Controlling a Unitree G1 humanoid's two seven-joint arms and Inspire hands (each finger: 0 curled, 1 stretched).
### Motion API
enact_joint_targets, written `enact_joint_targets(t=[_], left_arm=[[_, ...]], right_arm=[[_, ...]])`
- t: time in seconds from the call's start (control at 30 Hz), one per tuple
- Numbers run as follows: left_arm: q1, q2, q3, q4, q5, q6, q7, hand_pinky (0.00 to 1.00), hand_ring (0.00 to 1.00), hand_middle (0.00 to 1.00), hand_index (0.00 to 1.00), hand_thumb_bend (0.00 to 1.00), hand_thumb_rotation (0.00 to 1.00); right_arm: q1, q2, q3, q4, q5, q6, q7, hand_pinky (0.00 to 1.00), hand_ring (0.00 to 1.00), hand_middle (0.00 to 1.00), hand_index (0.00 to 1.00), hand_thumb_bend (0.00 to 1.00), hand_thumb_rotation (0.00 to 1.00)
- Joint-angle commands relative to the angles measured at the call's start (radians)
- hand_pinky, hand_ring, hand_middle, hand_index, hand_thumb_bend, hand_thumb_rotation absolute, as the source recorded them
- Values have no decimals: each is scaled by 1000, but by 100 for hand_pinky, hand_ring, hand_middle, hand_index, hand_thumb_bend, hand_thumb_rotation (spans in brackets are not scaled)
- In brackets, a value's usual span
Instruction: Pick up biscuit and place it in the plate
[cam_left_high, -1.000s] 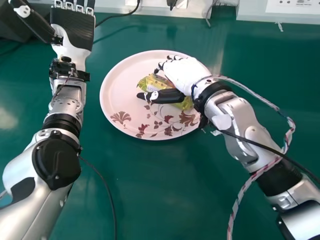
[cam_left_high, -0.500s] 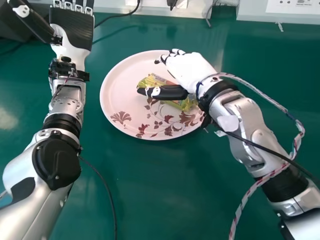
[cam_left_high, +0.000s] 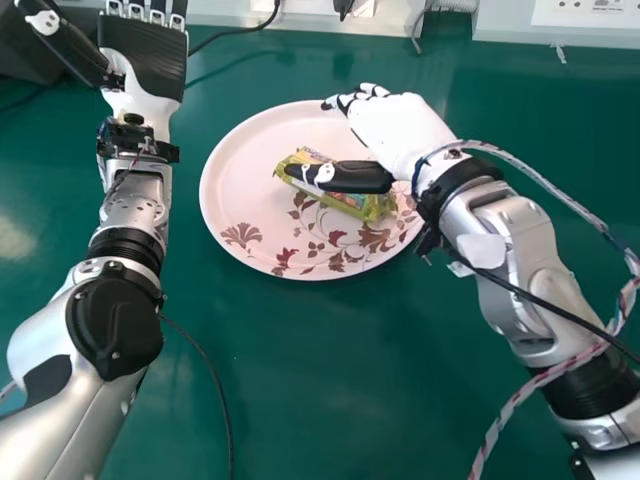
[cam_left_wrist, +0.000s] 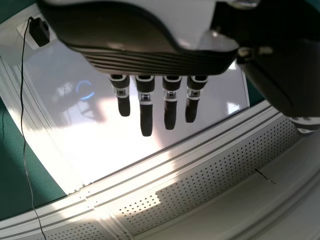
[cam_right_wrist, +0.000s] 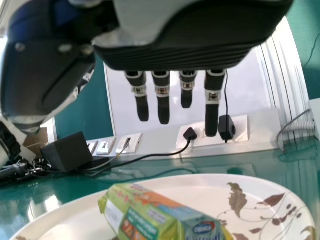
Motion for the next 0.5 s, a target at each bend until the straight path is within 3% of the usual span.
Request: enact_joint_targets(t=[0.0,0.47], left_arm=[[13,0,-8,5,3,3,-6,94,85,92,95,100,40],[13,-4,-8,5,7,-2,3,93,85,92,96,100,44]], right_arm=[[16,-1,-15,-30,-8,14,15,68,82,93,95,96,67],[48,4,-50,-113,-22,44,24,70,83,94,96,95,68]])
